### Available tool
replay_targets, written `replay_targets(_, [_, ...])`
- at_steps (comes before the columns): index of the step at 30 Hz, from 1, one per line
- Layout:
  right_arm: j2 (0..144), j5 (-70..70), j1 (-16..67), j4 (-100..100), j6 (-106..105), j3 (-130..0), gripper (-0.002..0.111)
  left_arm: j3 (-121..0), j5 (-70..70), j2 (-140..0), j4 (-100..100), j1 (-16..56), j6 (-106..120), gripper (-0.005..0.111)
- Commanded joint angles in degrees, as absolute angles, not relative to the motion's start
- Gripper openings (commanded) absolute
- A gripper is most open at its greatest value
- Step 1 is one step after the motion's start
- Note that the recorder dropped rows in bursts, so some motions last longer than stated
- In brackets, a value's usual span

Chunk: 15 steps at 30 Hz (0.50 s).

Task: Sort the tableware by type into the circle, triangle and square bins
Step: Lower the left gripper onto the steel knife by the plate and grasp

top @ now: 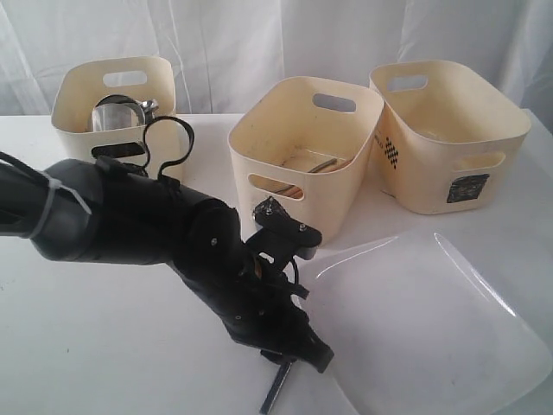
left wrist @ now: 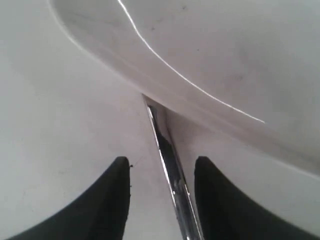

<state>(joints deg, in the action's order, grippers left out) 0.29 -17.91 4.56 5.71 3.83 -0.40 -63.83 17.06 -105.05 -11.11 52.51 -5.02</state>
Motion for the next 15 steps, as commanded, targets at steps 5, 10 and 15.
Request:
replay_targets(5, [0.00, -17.09, 4.66, 5.83, 3.60, 0.00, 0.000, -63.38, 18.17, -107.43, -11.92, 52.78, -5.58, 0.047])
replay_targets(10, [0.00, -17.09, 4.66, 5.83, 3.60, 0.00, 0.000, -63.38, 18.90, -108.59, -11.92, 52.78, -5.58, 0.047])
replay_targets(15, [0.00, -17.09, 4.66, 5.83, 3.60, 0.00, 0.000, -63.38, 19.02, -108.72, -11.92, 52.78, -5.58, 0.047])
